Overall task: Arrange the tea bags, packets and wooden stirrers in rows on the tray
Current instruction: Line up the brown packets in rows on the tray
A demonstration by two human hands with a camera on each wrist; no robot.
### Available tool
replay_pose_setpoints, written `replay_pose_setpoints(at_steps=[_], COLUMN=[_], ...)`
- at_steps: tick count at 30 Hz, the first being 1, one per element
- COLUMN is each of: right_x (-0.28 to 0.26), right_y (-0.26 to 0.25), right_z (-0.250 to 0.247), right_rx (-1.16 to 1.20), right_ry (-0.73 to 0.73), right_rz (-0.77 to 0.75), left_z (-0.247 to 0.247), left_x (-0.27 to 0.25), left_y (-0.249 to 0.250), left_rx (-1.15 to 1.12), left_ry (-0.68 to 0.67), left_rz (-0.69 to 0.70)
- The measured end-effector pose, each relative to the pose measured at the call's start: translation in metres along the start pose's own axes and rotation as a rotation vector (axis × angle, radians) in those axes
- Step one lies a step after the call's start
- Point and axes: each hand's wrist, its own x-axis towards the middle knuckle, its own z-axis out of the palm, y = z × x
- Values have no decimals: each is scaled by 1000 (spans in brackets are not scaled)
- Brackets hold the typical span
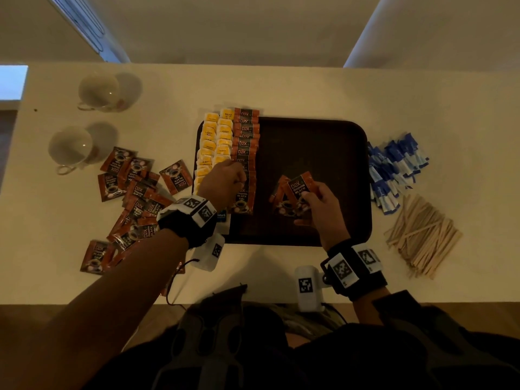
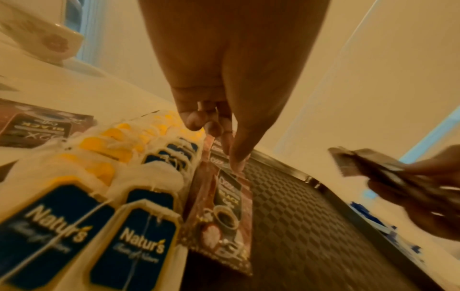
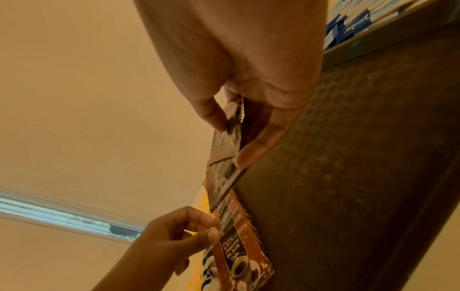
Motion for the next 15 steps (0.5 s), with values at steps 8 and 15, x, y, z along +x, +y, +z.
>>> replay_pose_setpoints(at_steps=[8,15], right_x=[3,1], right_y=[1,2], right_z=[6,3], right_rx=[-5,-14], right_ry=[-16,-23], right_rz=[18,25], left_z=[21,23], left_x=[-25,-18], left_y=[13,14], left_rx=[289,345], left_ry=[-191,-144], left_rz=[77,63])
